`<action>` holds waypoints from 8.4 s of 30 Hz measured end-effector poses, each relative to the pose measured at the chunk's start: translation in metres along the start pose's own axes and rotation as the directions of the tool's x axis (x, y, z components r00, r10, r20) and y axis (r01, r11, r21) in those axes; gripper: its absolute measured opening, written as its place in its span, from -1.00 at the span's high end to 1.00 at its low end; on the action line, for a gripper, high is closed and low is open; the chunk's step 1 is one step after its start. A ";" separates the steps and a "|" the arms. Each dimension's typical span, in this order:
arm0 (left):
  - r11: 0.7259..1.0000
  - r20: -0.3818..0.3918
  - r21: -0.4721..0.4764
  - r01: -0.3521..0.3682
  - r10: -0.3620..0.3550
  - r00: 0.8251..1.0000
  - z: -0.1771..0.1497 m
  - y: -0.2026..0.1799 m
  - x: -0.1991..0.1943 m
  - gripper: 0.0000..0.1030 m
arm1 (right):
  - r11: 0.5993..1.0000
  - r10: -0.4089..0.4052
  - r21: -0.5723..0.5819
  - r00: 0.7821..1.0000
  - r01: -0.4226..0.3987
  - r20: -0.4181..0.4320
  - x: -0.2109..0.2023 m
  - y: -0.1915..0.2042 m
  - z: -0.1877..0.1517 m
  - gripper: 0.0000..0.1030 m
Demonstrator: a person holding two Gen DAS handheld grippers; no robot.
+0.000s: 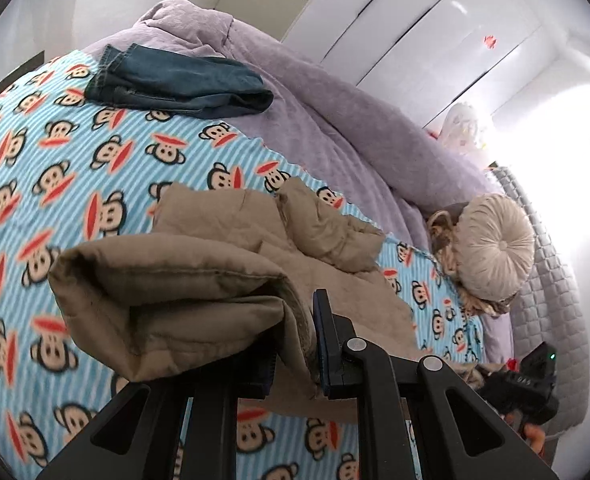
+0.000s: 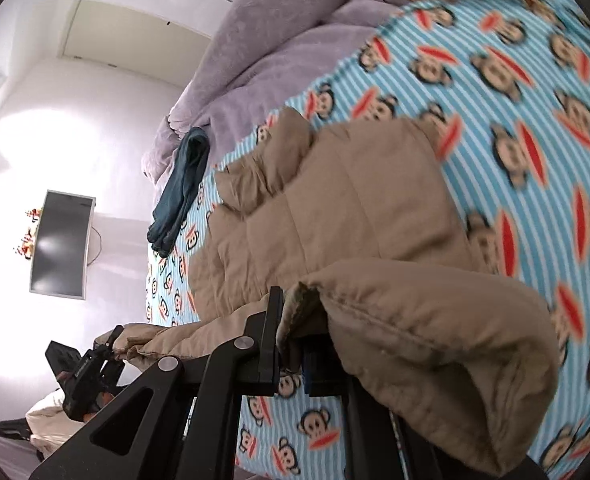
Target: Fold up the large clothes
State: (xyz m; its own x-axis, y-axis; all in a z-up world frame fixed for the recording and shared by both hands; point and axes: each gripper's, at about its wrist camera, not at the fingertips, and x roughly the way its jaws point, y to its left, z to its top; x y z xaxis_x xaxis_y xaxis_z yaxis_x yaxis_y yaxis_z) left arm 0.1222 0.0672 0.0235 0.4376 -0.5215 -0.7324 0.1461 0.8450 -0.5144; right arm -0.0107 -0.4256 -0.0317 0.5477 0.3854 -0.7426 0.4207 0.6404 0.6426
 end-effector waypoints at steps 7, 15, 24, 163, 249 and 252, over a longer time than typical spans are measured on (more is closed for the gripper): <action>0.986 -0.139 0.111 -0.125 0.140 0.980 0.062 -0.008 0.065 0.65 | 0.997 -0.071 -0.023 0.997 0.071 -0.041 0.037 0.022 0.073 0.84; 0.961 -0.226 0.165 -0.222 0.256 0.940 0.087 0.020 0.176 0.65 | 0.983 -0.178 0.029 0.978 0.182 -0.108 0.127 0.003 0.136 0.84; 0.959 -0.187 0.125 -0.256 0.276 0.943 0.072 0.053 0.254 0.63 | 0.978 -0.156 0.129 0.986 0.163 -0.064 0.201 -0.053 0.147 0.84; 0.952 -0.275 -0.282 0.122 -0.202 0.940 -0.209 0.179 0.026 0.57 | 0.864 0.183 0.479 0.983 -0.154 -0.015 0.089 -0.128 -0.173 0.48; 0.975 -0.338 0.213 -0.070 0.141 0.931 -0.133 0.210 0.024 -1.00 | 0.848 -0.519 -0.238 0.832 0.473 -0.196 0.207 0.121 -0.216 0.06; 0.972 -0.362 0.234 -0.018 0.104 0.926 -0.126 0.217 0.031 -1.00 | 0.849 -0.522 -0.221 0.828 0.481 -0.204 0.207 0.117 -0.216 0.03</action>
State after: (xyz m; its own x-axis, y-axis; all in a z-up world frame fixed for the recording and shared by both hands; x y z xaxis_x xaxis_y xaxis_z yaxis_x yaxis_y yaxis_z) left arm 0.0554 0.2193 -0.1672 0.0990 -0.4377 -0.8937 0.3418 0.8584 -0.3826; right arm -0.0039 -0.1271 -0.1512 0.0866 0.1202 -0.9890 0.4603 0.8755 0.1468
